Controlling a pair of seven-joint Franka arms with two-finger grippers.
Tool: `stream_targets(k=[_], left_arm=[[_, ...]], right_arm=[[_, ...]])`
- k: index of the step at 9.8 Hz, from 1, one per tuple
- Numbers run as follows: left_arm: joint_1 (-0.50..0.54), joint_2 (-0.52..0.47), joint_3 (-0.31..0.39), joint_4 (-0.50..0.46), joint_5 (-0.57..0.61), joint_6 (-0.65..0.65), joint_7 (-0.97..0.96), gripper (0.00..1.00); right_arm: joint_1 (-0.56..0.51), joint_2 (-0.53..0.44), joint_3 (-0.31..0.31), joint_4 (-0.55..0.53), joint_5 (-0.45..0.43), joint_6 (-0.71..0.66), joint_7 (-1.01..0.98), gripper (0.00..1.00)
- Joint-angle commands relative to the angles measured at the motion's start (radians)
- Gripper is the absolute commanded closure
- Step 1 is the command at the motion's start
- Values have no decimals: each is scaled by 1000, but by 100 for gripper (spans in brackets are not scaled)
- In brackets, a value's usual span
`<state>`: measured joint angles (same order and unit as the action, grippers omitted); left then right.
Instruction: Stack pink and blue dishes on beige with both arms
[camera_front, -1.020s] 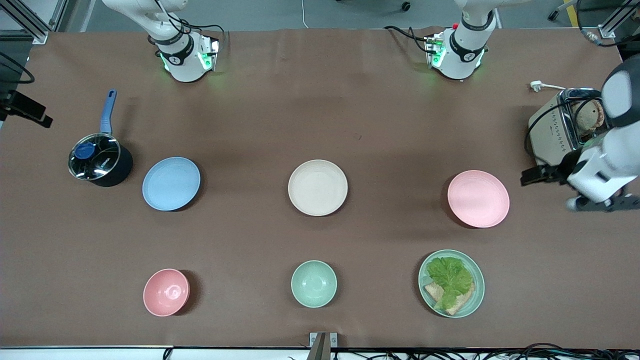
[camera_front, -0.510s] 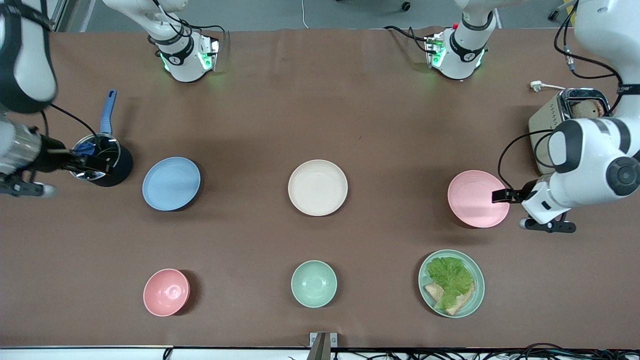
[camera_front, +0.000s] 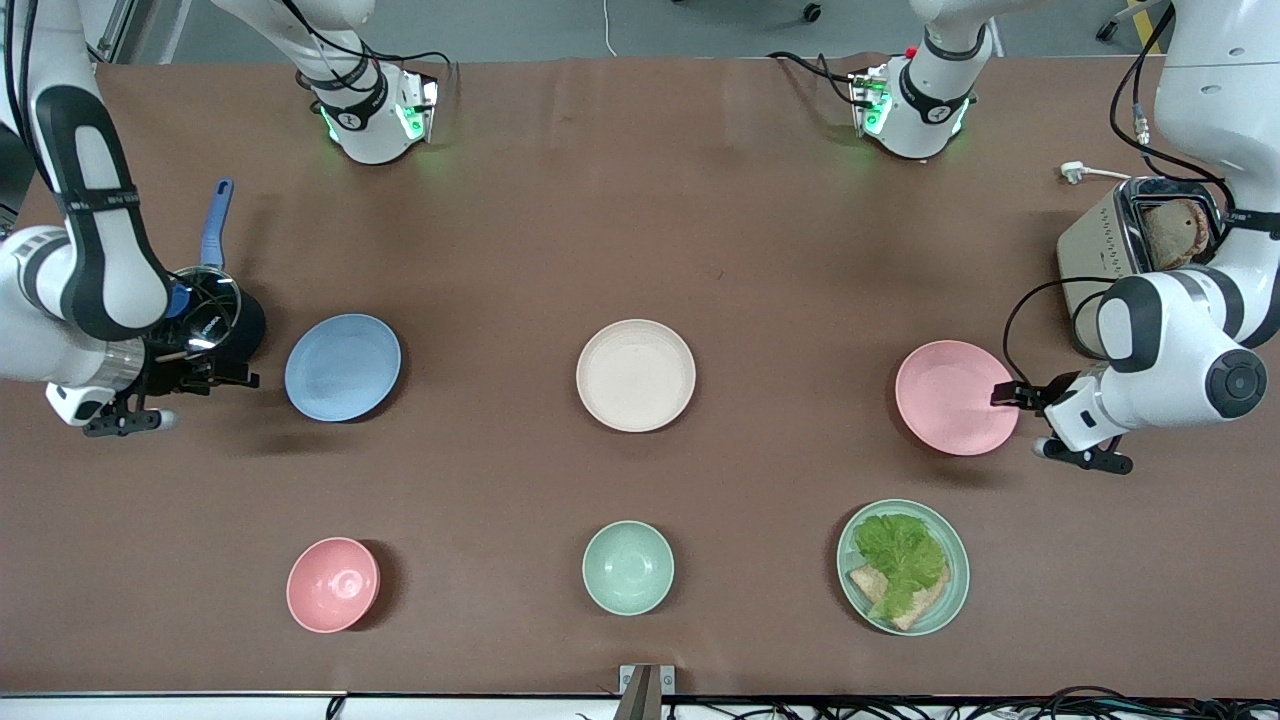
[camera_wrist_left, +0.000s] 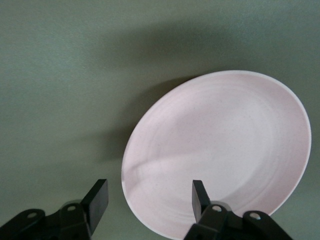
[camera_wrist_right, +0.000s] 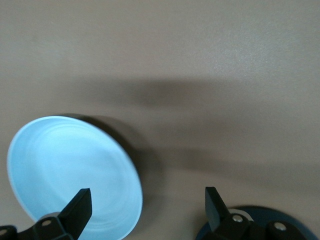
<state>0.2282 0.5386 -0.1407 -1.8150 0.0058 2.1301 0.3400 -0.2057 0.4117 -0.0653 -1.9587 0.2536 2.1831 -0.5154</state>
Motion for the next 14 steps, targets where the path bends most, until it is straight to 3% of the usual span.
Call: stream_targets(k=[1, 2, 4, 6, 7, 8, 10, 11, 14], left_arm=[[26, 70, -7, 14, -6, 43, 71, 29], [42, 79, -8, 13, -6, 53, 89, 31], [49, 98, -8, 17, -7, 60, 103, 48], [52, 98, -8, 17, -13, 60, 103, 75], [52, 96, -10, 17, -13, 60, 105, 96], [52, 93, -13, 19, -13, 60, 123, 100], [56, 60, -58, 39, -24, 32, 139, 100], [53, 25, -98, 42, -48, 5, 111, 100], [40, -16, -302, 43, -73, -27, -263, 100]], right_arm=[[-12, 28, 18, -32, 126, 33, -149, 0], [-8, 57, 16, -38, 219, 33, -255, 2], [-5, 71, 16, -72, 266, 46, -343, 14], [-1, 72, 15, -86, 266, 40, -354, 24], [-4, 72, 15, -92, 266, 35, -385, 34], [-8, 72, 15, -107, 266, 29, -405, 46], [-11, 72, 15, -106, 266, -3, -407, 89], [-11, 72, 15, -106, 268, -3, -405, 99], [-11, 67, 13, -63, 268, -8, -356, 99]])
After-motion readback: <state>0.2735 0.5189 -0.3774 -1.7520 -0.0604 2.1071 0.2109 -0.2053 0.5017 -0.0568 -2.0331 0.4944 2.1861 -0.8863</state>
